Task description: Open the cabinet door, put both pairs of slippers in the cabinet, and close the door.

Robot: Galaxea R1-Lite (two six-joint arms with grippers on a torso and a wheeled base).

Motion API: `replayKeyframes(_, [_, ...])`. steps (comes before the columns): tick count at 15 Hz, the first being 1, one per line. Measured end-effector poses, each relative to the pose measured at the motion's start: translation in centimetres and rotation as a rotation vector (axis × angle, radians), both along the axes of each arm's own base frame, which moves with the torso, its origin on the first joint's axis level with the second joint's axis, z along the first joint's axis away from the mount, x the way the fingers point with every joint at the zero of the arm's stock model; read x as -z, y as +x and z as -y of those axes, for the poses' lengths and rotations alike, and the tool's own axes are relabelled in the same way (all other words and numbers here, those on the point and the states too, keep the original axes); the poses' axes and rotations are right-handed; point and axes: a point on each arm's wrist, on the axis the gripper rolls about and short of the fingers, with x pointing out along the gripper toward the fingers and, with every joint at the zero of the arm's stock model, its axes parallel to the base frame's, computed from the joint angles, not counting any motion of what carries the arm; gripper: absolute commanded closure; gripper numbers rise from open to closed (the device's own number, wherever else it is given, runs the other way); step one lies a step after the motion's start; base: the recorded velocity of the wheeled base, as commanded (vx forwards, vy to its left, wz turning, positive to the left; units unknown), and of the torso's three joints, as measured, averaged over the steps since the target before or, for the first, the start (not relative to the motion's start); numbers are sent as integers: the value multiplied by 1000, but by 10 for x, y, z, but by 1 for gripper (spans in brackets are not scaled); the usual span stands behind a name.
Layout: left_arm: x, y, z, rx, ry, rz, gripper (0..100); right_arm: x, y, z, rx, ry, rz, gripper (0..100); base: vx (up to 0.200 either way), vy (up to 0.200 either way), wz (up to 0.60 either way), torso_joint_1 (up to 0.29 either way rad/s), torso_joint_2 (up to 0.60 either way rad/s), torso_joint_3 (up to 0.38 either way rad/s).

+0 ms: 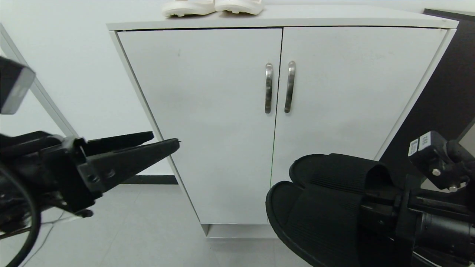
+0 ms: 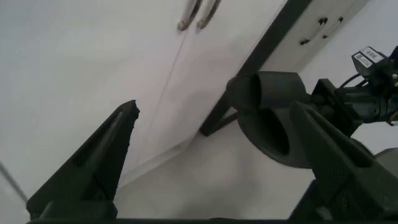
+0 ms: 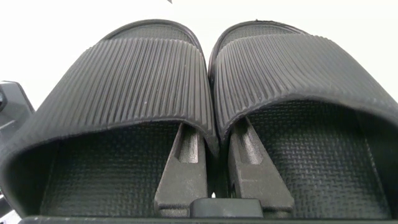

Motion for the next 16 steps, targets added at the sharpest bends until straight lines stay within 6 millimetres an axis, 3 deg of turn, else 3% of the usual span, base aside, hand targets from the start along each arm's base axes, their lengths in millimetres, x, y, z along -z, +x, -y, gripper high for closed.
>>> replayKeyframes(9, [-27,40,104,233,8,-15,0,1,0,0,-1,-3,-4,100,0,0,0,0,0,0])
replayKeyframes(16, [-39,89,151,381,-25,38,0,4,0,1,0,-11,-12,100,0,0,0,0,0,0])
